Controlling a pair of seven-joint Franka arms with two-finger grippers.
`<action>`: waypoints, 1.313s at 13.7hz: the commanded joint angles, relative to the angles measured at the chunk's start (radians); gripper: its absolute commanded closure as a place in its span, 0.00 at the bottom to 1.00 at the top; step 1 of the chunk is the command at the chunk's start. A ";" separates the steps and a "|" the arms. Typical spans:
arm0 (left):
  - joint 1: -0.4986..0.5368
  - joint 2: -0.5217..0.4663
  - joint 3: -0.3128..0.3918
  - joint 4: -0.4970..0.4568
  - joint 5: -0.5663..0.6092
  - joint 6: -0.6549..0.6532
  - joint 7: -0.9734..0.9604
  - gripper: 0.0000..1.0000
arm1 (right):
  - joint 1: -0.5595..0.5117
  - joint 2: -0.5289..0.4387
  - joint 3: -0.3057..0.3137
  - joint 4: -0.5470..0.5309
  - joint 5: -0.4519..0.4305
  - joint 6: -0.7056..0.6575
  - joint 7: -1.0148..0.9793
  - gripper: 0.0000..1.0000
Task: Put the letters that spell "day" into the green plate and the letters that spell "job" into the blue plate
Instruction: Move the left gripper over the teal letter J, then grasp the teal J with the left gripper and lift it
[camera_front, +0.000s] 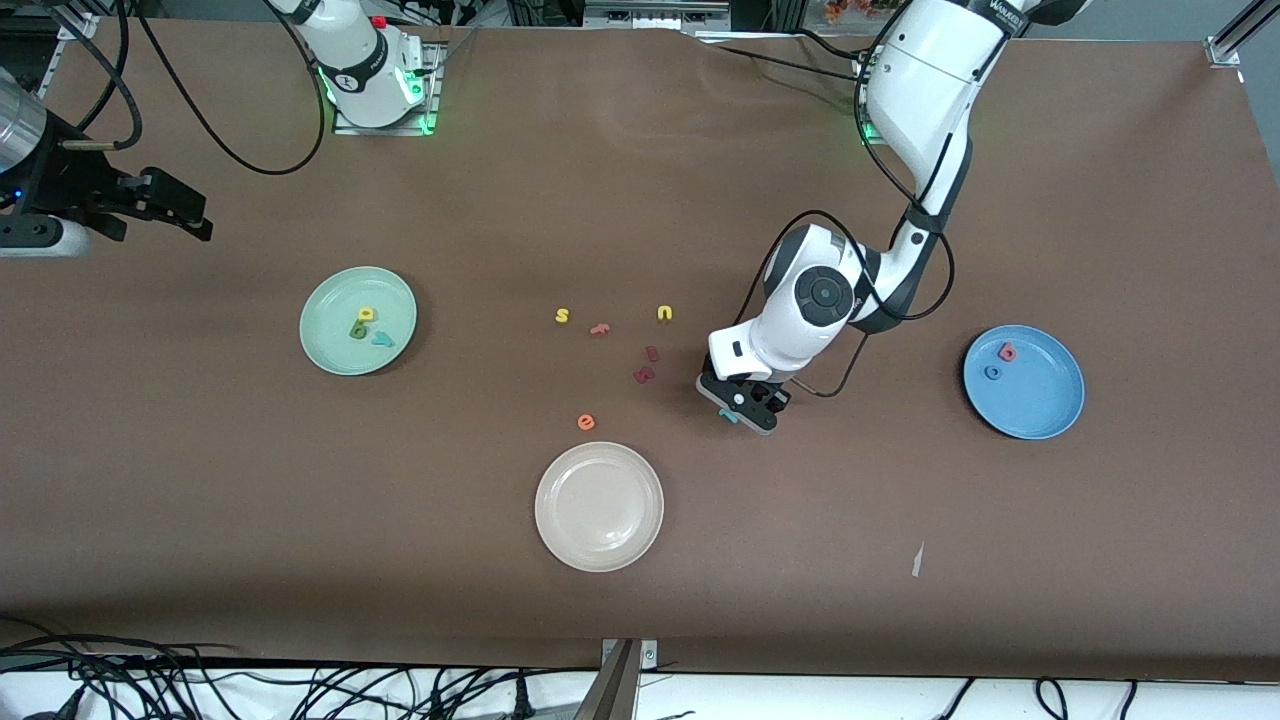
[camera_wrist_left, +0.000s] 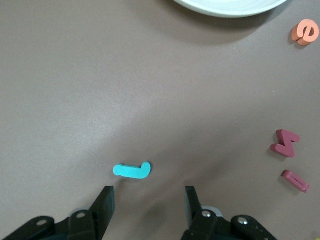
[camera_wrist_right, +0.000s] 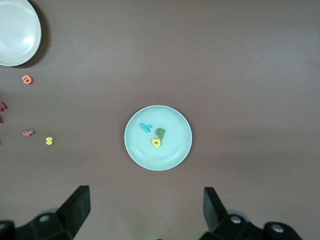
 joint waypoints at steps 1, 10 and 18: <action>-0.010 0.034 0.013 0.047 0.025 -0.001 0.001 0.35 | 0.009 -0.011 -0.008 0.000 -0.004 -0.008 0.006 0.00; -0.025 0.080 0.024 0.089 0.023 0.021 -0.003 0.34 | 0.009 -0.009 -0.009 0.000 -0.002 -0.010 0.006 0.00; -0.027 0.091 0.025 0.086 0.026 0.028 -0.013 0.34 | 0.009 -0.009 -0.019 0.000 -0.002 -0.010 0.006 0.00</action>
